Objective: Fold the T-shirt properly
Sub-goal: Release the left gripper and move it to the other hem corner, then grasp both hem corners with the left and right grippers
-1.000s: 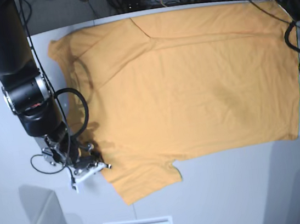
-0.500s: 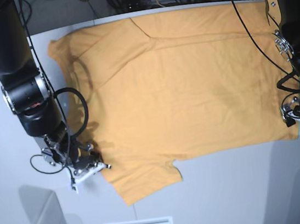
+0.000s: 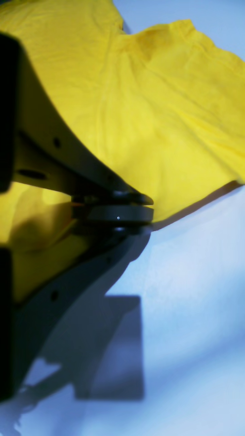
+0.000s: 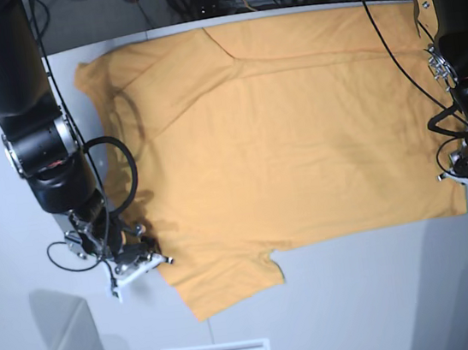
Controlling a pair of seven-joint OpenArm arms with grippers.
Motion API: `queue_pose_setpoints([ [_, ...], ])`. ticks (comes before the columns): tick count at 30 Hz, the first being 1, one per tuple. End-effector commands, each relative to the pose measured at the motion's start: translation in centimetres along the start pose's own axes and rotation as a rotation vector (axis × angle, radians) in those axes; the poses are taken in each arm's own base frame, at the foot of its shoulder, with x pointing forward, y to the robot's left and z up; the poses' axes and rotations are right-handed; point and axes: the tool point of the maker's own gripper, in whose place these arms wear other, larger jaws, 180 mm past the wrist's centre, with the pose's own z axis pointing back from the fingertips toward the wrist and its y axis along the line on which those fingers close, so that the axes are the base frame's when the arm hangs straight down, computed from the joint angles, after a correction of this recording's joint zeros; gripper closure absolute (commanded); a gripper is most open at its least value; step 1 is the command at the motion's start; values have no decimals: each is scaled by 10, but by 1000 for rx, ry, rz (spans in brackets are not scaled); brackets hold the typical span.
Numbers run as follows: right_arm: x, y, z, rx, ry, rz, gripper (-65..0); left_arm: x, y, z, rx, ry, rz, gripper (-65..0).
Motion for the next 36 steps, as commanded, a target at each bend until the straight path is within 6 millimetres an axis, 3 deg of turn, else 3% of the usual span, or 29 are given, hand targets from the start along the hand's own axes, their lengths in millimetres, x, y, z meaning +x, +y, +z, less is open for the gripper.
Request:
queue_pose_setpoints([
  [1, 18, 3, 4, 2, -25, 11, 0, 15, 8, 7, 15, -23, 0, 0],
  [7, 18, 3, 4, 2, -25, 11, 0, 15, 12, 8, 22, -14, 1, 0],
  [9, 18, 3, 4, 2, -24, 11, 0, -1, 22, 11, 40, 49, -1, 0],
  [16, 16, 2, 3, -1, -18, 10, 0, -11, 57, 48, 182, 103, -157, 0],
  [28, 15, 3, 3, 1, -15, 10, 0, -36, 49, 79, 258, 180, -289, -5],
  [33, 11, 3, 3, 1, 10, 10, 0, -24, 48, 94, 287, 126, -339, -288],
  [36, 10, 4, 3, 2, 16, 11, 0, -14, 46, 103, 301, 102, -353, -380],
])
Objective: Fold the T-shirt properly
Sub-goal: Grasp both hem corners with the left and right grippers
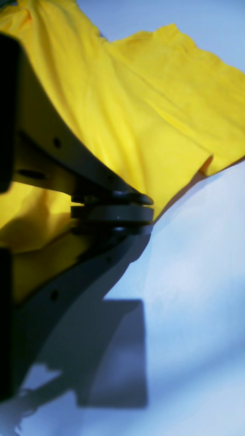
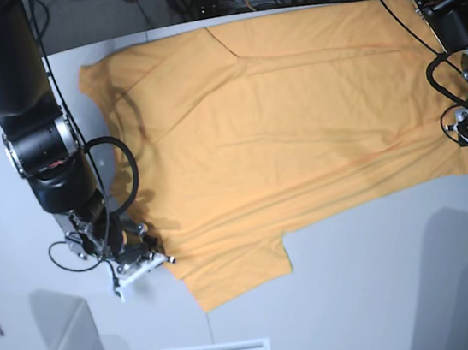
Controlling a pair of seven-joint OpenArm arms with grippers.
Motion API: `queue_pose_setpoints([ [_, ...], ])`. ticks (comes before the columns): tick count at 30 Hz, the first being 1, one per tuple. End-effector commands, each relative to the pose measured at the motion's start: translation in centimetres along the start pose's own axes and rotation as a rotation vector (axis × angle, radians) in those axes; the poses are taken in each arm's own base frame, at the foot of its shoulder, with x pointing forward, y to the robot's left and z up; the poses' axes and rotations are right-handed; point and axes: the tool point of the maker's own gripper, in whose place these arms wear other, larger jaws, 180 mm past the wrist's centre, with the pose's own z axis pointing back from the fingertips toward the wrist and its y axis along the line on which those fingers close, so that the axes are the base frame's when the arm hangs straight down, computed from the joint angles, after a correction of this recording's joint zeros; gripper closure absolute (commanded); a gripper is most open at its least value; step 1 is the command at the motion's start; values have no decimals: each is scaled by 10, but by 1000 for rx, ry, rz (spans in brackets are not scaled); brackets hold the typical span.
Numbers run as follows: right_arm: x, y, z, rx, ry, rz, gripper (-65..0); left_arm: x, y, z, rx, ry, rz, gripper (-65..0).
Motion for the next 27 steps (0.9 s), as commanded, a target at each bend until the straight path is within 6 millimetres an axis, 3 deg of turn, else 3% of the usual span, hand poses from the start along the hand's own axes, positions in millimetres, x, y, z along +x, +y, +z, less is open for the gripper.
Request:
queue_pose_setpoints([
  [1, 16, 0, 4, -12, -11, 15, 0, 17, 18, 12, 42, -33, 4, -395],
  [3, 16, 0, 4, -12, -11, 15, 0, 20, 19, 14, 44, -43, 7, -398],
  [6, 17, 0, 4, -12, -16, 15, 0, 46, 23, 16, 41, -108, 36, -400],
  [13, 18, 2, 4, -9, -19, 16, 0, 78, 31, -24, -83, -127, 211, -398],
  [16, 19, 2, 4, -8, -20, 16, 0, 83, 31, -39, -133, -144, 289, -398],
  [21, 18, 2, 4, -9, -19, 16, 0, 97, 34, -46, -166, -226, 376, -403],
  [27, 18, 1, 4, -9, -18, 16, 0, 90, 20, -56, -195, -216, 402, -403],
])
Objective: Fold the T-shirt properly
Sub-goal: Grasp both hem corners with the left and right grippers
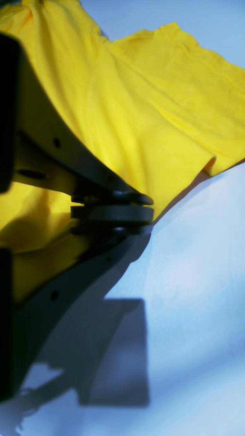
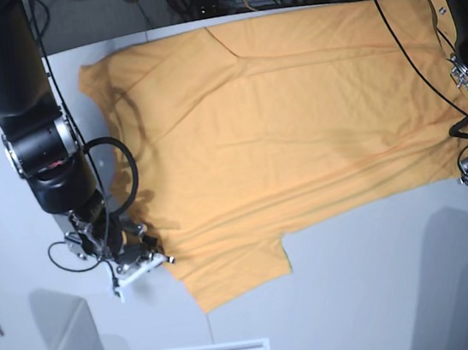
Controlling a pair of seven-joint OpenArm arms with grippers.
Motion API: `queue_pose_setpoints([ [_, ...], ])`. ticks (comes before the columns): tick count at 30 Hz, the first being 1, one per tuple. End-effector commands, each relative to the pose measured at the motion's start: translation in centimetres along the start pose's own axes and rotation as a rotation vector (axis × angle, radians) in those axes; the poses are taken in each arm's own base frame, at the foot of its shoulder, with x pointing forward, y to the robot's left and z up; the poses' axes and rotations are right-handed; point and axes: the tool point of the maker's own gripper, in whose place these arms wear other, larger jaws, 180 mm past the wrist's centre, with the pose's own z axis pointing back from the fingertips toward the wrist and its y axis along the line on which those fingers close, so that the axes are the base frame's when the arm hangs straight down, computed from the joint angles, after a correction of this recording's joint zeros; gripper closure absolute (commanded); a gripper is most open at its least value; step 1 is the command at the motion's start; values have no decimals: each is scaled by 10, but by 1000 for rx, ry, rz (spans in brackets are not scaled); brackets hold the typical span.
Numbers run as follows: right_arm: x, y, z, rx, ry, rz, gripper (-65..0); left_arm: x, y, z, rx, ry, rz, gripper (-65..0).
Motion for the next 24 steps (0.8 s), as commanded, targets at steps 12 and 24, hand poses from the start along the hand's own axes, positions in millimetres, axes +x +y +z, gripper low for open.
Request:
queue_pose_setpoints([
  [12, 7, -3, 2, -17, -2, 13, 0, -9, 15, -4, 49, -56, 44, -403],
  [24, 7, -3, 2, -17, -4, 13, 0, -8, -11, -12, 7, -54, 28, -395],
])
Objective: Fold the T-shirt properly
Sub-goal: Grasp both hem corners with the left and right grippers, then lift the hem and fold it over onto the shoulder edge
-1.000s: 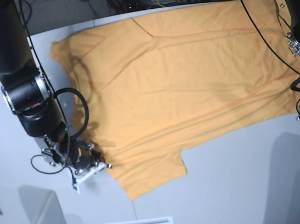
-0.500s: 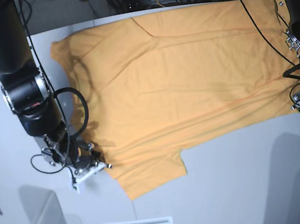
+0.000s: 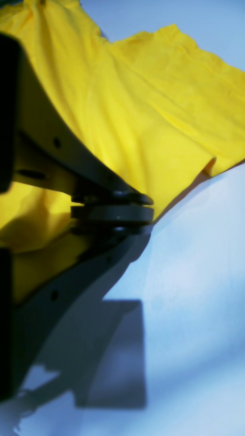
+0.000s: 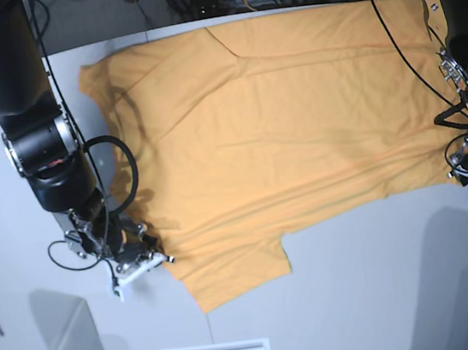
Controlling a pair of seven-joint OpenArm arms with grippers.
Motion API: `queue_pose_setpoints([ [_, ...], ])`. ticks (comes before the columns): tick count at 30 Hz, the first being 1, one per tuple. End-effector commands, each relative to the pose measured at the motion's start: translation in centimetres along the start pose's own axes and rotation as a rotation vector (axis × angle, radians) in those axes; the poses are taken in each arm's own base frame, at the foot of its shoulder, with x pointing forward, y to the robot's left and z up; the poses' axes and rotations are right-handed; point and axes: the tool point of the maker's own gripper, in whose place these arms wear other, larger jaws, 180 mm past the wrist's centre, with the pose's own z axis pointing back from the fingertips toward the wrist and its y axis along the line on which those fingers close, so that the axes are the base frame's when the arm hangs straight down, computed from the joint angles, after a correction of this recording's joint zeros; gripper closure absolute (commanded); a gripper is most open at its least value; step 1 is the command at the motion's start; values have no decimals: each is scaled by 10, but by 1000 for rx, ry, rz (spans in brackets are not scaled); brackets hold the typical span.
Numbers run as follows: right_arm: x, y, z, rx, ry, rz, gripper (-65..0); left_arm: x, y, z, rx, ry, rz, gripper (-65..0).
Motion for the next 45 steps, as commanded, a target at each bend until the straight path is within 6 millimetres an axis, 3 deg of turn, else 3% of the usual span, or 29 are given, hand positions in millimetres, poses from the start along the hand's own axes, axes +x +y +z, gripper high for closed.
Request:
queue_pose_setpoints([
  [1, 9, -2, 3, -16, 2, 15, 0, 13, -4, 2, -11, -18, 2, -393],
  [4, 9, -2, 3, -16, 2, 15, 0, 11, -5, 2, -11, -14, 0, -351],
  [9, 7, -3, 3, -17, 5, 14, 0, 12, -4, 2, -9, -17, -1, 0],
  [14, 4, -4, 2, -16, -3, 13, 0, 25, -4, 5, -15, -44, 9, 0],
  [17, 15, 9, 2, 16, -34, 31, 0, 59, -7, 15, -12, -119, -7, 0],
  [27, 45, 18, 18, 71, -125, 94, 0, 112, -24, 42, -32, -203, -86, 0],
  [30, 50, 19, 25, 89, -154, 115, 0, 114, -34, 44, -40, -209, -100, 0],
  [33, 54, 29, 35, 130, -190, 155, 0, 117, -34, 46, -37, -220, -105, 0],
  [38, 53, 29, 46, 149, -211, 192, 0, 119, -36, 47, -45, -229, -98, 0],
  [41, 41, 25, 44, 145, -168, 195, 0, 104, -37, 43, -100, -228, -20, 0],
  [45, 29, 24, 43, 150, -152, 196, 0, 81, -10, 46, -127, -230, 78, 0],
])
